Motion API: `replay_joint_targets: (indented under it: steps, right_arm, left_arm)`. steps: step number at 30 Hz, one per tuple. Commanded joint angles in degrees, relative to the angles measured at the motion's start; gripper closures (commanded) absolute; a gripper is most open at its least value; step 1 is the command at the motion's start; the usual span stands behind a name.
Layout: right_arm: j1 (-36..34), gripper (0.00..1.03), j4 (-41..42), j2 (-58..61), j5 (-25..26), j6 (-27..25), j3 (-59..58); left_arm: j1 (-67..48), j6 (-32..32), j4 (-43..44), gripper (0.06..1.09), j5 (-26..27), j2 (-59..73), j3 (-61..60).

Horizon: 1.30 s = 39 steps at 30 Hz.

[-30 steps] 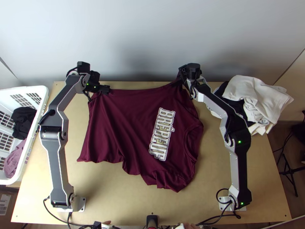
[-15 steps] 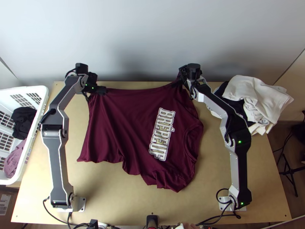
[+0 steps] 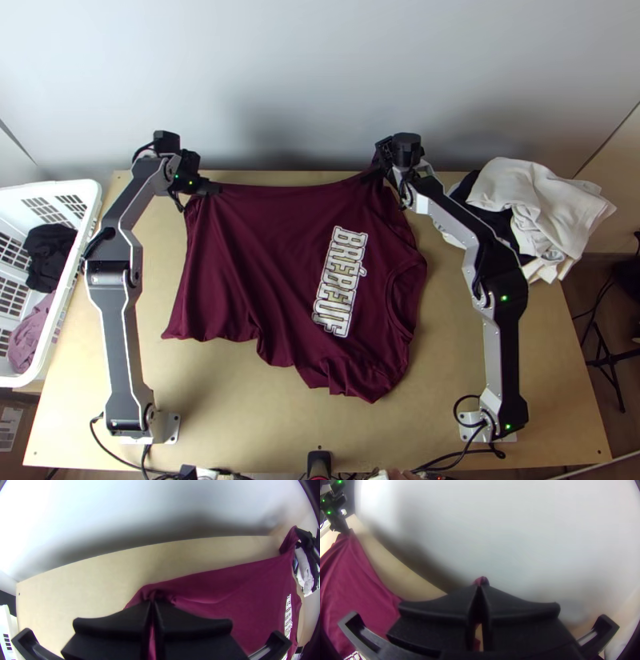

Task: Fold the t-shirt

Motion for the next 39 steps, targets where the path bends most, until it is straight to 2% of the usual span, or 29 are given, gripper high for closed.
replay_joint_targets:
  steps: [1, 11, 19, 30, 34, 39]
  right_arm:
    - [-0.6, 1.00, -0.1, -1.3, 0.0, -0.4, -0.6]
    - [-2.0, 1.00, -0.7, -2.9, 0.0, -0.5, -0.7]
    - [-2.8, 1.00, -1.2, -3.9, -0.1, -1.9, 0.4]
    - [-3.2, 1.00, -1.7, -8.3, -0.1, -1.5, -0.9]
    - [-2.9, 1.00, -1.7, -9.3, -0.1, -1.5, -3.7]
    - [-2.4, 1.00, -1.2, -8.8, -0.1, -2.2, -6.3]
  left_arm:
    - [1.0, -1.0, 0.1, 1.05, 0.2, -3.3, 0.2]
    - [4.0, -5.2, 0.5, 1.05, 2.4, -5.1, 3.9]
    - [6.6, -15.8, 5.1, 1.05, 8.7, -6.3, 5.5]
    - [6.4, -16.8, 3.3, 1.05, 12.0, -10.9, 3.1]
    - [5.6, -15.6, 0.6, 1.05, 13.0, -8.2, 1.7]
    - [3.8, -13.9, 1.3, 1.05, 13.4, -3.3, 2.0]
